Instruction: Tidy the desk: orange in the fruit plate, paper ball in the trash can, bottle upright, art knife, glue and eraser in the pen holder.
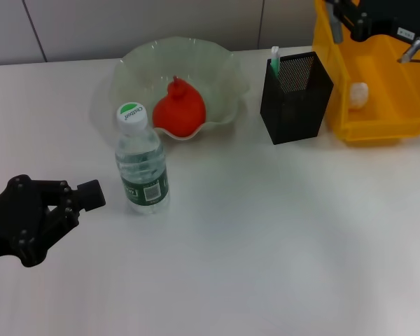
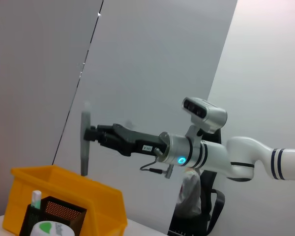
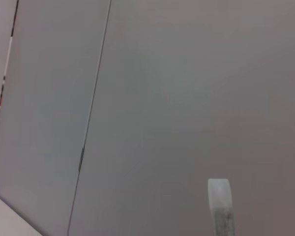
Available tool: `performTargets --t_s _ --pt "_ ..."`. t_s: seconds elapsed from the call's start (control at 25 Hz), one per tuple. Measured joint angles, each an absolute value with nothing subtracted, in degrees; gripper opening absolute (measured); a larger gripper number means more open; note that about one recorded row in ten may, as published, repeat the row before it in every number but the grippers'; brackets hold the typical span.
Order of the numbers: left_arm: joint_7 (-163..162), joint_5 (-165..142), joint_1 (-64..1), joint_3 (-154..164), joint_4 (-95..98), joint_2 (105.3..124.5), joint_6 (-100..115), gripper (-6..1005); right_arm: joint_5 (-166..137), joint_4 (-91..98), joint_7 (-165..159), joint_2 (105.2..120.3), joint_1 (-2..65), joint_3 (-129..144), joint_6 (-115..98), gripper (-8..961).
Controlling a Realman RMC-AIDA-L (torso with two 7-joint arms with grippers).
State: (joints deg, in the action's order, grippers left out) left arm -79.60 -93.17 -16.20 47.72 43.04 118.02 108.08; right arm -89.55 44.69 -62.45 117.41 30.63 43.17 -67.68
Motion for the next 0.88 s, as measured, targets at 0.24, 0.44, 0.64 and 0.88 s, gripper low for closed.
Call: performTargets --t_s 0.24,0.44,0.64,0.88 --pt "-78.82 -93.17 -16.22 47.43 42.14 118.04 108.04 -2 -89.21 37.21 -60.21 115.49 33.68 41.46 -67.61 131" --pt "-76.77 -93.23 -16.35 47.10 40.09 117.99 108.10 -2 -89.20 29.98 -58.26 114.14 37.80 41.29 -66.49 131" --pt "-76.43 -93.39 -16.01 47.10 40.03 117.97 108.21 -2 -89.20 29.00 -58.25 114.13 38.58 41.28 -66.34 130" --pt "-75.68 -93.40 -15.43 47.11 40.03 117.95 108.35 -2 -89.17 27.86 -58.24 114.41 38.75 41.23 -66.22 130"
